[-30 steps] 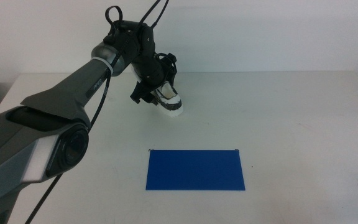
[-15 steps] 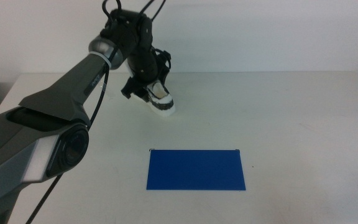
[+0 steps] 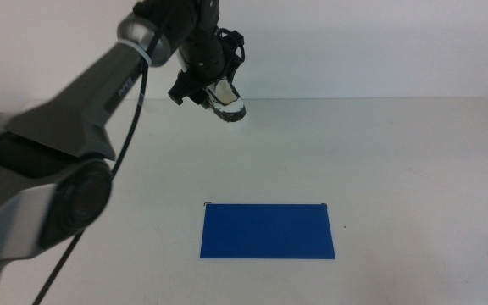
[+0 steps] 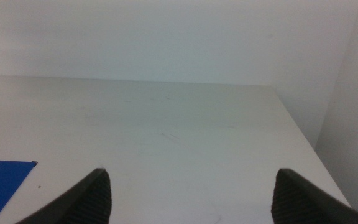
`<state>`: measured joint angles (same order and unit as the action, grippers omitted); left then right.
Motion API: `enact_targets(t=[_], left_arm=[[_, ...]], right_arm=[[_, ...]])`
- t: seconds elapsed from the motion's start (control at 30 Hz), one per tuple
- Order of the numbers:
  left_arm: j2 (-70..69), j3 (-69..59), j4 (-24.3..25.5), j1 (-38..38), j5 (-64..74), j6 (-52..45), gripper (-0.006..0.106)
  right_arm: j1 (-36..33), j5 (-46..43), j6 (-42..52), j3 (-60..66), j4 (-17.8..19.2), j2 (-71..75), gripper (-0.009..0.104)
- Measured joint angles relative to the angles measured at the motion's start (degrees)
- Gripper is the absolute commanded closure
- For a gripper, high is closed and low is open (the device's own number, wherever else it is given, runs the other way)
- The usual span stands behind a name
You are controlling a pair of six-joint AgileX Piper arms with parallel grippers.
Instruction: Use one arm to grab the shoe from the table and place it on the mat.
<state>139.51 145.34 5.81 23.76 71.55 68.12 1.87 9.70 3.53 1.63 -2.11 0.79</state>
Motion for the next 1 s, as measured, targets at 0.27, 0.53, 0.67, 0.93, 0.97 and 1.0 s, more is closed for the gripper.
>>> enact_targets(t=[0.27,0.53,0.67,0.93,0.97,1.0], left_arm=[[-13.41,-21.04,3.03,2.16,0.00,6.83,0.102],[-26.04,-37.19,6.25,6.74,-0.05,15.55,0.102],[-30.19,-42.96,7.16,8.44,-0.22,18.22,0.102],[-38.79,-54.37,9.87,13.80,-0.44,25.61,0.102],[-39.77,-55.34,10.35,14.59,-0.37,26.44,0.102],[-40.43,-55.96,10.88,15.19,-0.37,27.16,0.102]], right_arm=[[0.00,0.00,0.00,0.00,0.00,0.00,0.029],[0.00,0.00,0.00,0.00,0.00,0.00,0.029],[0.00,0.00,0.00,0.00,0.00,0.00,0.029],[0.00,0.00,0.00,0.00,0.00,0.00,0.029],[0.00,0.00,0.00,0.00,0.00,0.00,0.029],[0.00,0.00,0.00,0.00,0.00,0.00,0.029]])
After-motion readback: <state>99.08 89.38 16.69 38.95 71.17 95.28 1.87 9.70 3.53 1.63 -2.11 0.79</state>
